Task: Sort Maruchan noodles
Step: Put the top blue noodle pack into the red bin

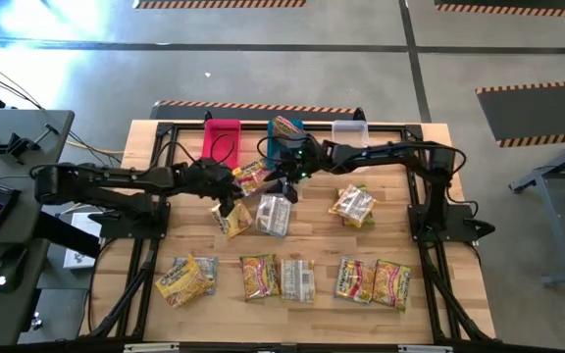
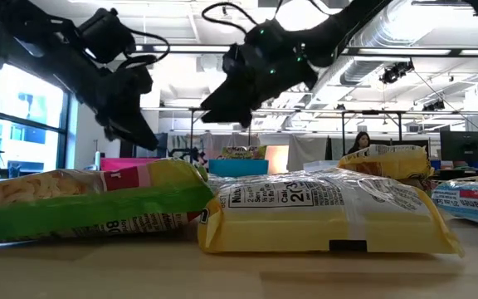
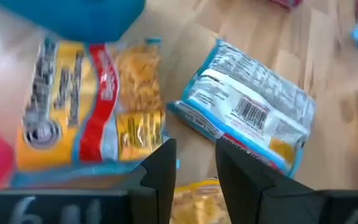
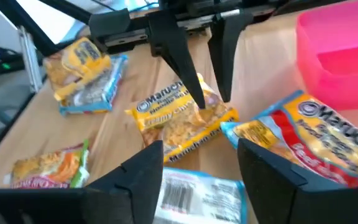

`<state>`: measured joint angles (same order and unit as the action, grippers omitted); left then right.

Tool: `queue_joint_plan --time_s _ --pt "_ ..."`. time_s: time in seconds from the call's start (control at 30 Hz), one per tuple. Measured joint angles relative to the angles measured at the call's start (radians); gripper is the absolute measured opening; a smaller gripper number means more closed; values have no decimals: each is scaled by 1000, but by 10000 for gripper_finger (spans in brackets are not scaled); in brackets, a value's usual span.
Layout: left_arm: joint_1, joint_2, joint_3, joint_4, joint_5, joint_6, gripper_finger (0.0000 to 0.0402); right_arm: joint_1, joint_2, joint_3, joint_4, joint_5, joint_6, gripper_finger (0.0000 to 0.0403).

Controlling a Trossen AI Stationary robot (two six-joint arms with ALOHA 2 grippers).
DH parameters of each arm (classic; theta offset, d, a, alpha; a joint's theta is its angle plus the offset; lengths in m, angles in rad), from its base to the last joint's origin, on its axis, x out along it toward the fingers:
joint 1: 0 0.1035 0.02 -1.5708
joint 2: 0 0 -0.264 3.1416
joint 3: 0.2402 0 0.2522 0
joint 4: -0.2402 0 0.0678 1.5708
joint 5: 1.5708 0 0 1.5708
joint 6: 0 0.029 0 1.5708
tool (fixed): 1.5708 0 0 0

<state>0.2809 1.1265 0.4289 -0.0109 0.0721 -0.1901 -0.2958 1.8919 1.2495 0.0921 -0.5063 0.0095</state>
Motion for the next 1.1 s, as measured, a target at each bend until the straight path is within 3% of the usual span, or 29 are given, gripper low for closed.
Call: queue_joint_plan --time_s 0.2,0.43,0.53,0.73,0.9,1.1 --pt "-20 75 1 -10 -30 180 141 1 -54 0 -73 78 -43 186" --pt "-57 180 0 45 -243 352 186 2 -62 0 -83 118 -63 186" --pt "-74 207 0 90 -275 423 190 2 -62 0 -85 118 -63 186" --pt "-110 265 1 143 -269 567 179 2 -62 0 -96 118 -63 186" --pt "-120 312 3 177 -344 601 160 2 -62 0 -96 118 -63 186" --pt "-119 326 1 228 -370 652 109 2 -62 0 -96 118 -62 186"
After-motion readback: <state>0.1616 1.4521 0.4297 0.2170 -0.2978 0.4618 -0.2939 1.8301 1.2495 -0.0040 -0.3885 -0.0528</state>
